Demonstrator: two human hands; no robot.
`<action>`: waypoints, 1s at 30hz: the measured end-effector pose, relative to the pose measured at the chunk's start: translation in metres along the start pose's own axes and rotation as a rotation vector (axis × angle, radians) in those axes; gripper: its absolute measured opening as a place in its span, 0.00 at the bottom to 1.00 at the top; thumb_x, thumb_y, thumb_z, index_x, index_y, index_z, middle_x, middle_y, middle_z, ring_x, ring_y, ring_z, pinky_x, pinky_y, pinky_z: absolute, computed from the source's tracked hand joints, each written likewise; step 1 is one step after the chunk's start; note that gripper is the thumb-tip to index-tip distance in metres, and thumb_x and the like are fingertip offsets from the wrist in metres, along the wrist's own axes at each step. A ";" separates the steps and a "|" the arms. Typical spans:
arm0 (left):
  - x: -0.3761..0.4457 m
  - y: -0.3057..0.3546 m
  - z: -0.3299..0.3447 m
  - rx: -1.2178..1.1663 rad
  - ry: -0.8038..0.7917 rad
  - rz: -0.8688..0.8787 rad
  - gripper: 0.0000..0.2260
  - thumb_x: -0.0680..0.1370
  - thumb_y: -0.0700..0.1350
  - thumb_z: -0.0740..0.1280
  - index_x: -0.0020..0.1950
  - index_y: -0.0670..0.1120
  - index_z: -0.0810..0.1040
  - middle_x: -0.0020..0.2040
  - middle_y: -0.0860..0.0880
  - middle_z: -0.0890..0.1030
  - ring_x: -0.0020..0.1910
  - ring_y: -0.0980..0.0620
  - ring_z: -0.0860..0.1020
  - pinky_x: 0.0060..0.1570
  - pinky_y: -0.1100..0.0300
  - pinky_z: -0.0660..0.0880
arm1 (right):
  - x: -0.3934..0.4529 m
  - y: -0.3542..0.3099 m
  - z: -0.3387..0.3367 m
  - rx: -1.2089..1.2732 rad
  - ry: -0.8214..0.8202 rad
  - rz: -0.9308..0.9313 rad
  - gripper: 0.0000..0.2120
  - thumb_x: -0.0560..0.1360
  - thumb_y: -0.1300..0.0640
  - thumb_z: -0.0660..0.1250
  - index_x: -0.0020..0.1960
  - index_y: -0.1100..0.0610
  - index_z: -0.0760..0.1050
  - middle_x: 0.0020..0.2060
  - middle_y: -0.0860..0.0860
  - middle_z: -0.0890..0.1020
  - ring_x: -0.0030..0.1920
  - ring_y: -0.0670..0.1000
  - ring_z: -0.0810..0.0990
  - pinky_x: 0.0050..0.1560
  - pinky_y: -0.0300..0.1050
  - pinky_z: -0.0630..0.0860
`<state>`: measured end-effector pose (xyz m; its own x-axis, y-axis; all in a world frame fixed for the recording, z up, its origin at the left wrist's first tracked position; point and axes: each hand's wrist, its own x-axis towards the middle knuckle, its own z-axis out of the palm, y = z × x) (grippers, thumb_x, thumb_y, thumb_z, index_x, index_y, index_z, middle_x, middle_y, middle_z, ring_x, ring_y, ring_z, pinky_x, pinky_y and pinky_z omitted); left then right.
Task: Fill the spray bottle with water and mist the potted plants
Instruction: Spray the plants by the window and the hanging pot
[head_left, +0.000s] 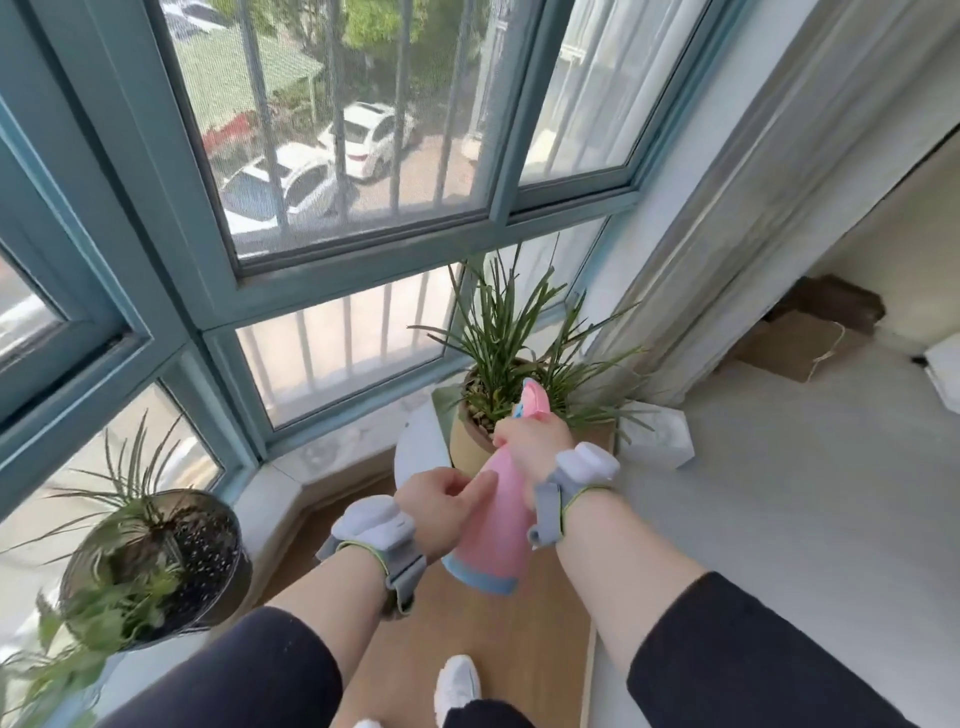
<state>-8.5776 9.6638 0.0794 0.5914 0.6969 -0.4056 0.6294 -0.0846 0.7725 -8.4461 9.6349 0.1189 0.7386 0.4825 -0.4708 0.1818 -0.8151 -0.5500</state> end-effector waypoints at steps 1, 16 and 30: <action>0.001 0.001 -0.003 0.002 -0.001 0.006 0.18 0.77 0.60 0.62 0.53 0.50 0.82 0.48 0.53 0.82 0.48 0.53 0.78 0.45 0.64 0.67 | 0.001 -0.004 -0.001 -0.037 -0.014 -0.007 0.05 0.70 0.59 0.65 0.45 0.59 0.74 0.35 0.54 0.73 0.33 0.53 0.71 0.28 0.41 0.63; 0.016 0.023 -0.008 0.022 0.016 0.042 0.18 0.78 0.60 0.59 0.54 0.50 0.82 0.49 0.52 0.82 0.49 0.51 0.78 0.48 0.62 0.69 | 0.026 -0.018 -0.014 -0.001 -0.019 0.057 0.13 0.67 0.58 0.65 0.51 0.55 0.69 0.35 0.53 0.74 0.32 0.53 0.72 0.34 0.42 0.69; 0.013 0.033 0.011 0.081 0.024 0.038 0.18 0.79 0.57 0.60 0.55 0.47 0.82 0.47 0.52 0.80 0.47 0.52 0.76 0.44 0.63 0.66 | 0.043 0.003 -0.018 0.084 -0.029 0.122 0.22 0.67 0.58 0.66 0.61 0.56 0.72 0.33 0.50 0.73 0.34 0.52 0.74 0.39 0.43 0.72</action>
<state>-8.5440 9.6621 0.0942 0.6041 0.7091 -0.3636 0.6456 -0.1680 0.7450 -8.4021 9.6477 0.1093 0.7329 0.3912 -0.5566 0.0361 -0.8394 -0.5424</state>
